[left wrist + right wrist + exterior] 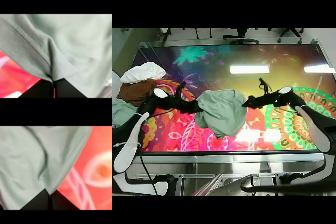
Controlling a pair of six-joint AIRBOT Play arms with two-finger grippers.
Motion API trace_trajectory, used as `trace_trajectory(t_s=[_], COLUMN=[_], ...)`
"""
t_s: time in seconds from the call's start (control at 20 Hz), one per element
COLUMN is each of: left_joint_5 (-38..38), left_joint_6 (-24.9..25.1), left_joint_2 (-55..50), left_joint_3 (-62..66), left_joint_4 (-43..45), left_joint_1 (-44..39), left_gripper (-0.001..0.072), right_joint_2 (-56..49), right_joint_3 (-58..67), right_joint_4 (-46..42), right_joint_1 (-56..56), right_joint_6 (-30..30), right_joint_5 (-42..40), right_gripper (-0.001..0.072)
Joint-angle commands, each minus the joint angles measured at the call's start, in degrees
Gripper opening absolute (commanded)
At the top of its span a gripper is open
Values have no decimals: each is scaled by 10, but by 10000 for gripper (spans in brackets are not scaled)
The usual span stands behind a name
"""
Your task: Fold the shirts.
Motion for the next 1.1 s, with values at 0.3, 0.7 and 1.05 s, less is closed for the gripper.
trace_trajectory(t_s=[0.3, 0.7, 1.05], left_joint_5=[-41, 52, -19], left_joint_6=[-34, -47, -47], left_joint_2=[199, 358, 296], left_joint_3=[468, 419, 254], left_joint_4=[-107, 20, 32], left_joint_1=[-51, -68, -68], left_gripper=[11, 12, 13], right_joint_2=[174, 295, 210], right_joint_3=[395, 465, 332], right_joint_4=[83, -137, -139], right_joint_1=[-29, -29, -19], right_joint_6=[-5, 7, 27], right_joint_5=[83, 8, 129], right_gripper=[17, 17, 18])
